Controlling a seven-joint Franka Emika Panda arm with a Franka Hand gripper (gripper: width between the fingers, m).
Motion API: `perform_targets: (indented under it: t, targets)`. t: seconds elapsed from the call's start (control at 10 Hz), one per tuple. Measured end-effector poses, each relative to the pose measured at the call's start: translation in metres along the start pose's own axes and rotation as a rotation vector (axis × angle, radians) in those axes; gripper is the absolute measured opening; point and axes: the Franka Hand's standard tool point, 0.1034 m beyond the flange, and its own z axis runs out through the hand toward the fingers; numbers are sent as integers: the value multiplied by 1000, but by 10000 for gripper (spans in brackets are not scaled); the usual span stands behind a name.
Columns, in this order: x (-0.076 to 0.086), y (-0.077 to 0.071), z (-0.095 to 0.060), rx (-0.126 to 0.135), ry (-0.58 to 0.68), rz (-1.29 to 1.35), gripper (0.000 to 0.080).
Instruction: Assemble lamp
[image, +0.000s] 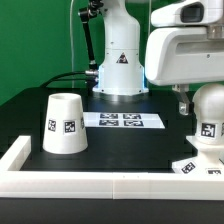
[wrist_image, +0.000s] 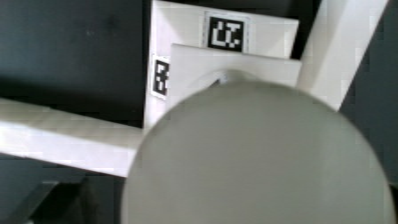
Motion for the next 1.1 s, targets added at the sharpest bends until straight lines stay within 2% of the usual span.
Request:
perform_targets:
  t: [0.2,0.4,0.6,0.8,0.9,1.1]
  targets:
    - [1,-3,-1,-2,0,-143,698]
    - [2,4,-3,-10,-1,-272,698]
    - [3,8,-4,-31,-8,-349,698]
    - [2,9,-4,-31,-8,-344,671]
    - [2,9,-4,-31,-7,-333,573]
    - [2,10,-4,-32,-7,-311,573]
